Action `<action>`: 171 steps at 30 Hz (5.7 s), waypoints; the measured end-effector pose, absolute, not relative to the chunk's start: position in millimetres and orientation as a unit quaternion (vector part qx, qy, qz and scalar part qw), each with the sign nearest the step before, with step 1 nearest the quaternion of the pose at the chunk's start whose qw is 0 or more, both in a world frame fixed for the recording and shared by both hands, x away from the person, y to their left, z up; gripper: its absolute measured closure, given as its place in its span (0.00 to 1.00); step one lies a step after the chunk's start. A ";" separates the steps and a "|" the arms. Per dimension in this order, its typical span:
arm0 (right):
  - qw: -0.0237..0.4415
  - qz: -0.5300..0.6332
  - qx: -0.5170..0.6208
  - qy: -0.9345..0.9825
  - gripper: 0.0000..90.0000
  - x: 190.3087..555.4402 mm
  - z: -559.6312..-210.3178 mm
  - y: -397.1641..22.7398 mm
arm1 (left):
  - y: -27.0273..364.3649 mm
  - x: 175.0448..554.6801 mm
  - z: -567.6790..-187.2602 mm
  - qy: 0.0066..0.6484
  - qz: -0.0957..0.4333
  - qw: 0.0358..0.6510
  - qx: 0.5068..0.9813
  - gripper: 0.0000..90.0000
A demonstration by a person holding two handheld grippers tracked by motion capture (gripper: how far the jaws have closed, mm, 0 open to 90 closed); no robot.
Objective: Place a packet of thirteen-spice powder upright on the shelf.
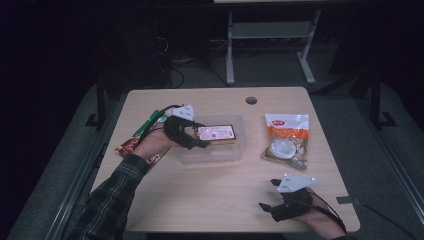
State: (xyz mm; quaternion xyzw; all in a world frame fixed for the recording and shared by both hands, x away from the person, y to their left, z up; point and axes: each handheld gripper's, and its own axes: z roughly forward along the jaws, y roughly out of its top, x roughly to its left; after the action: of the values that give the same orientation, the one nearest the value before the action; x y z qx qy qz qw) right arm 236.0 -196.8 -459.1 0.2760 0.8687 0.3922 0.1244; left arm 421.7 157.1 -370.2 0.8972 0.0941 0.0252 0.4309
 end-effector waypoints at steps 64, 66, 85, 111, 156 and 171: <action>0.118 0.399 0.274 0.867 0.15 235.4 -458.5 -196.5 | 111.6 461.6 -366.9 0.101 0.026 0.421 0.901 0.35; 0.118 0.400 0.273 0.867 0.15 235.3 -458.4 -196.2 | 108.3 462.4 -364.3 0.098 0.028 0.423 0.900 0.35; 0.117 0.401 0.270 0.867 0.15 235.2 -458.3 -196.4 | 83.4 472.6 -356.5 0.094 0.026 0.446 0.889 0.35; 0.113 0.395 0.266 0.872 0.16 234.5 -459.0 -193.9 | 37.6 473.9 -383.1 0.084 -0.006 0.434 0.897 0.35; 0.113 0.388 0.264 0.876 0.16 235.2 -461.7 -189.7 | 139.3 389.2 -352.3 0.142 0.036 0.411 0.900 0.16; 0.112 0.386 0.262 0.878 0.16 235.4 -462.3 -188.5 | 170.0 336.6 -384.6 0.150 0.067 0.400 0.902 0.17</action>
State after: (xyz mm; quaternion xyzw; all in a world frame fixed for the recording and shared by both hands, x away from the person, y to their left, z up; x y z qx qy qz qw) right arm 235.4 -188.5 -462.3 0.2615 0.8777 0.3856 0.1121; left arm 336.6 170.0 -384.6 0.9018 0.1498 0.0668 0.3999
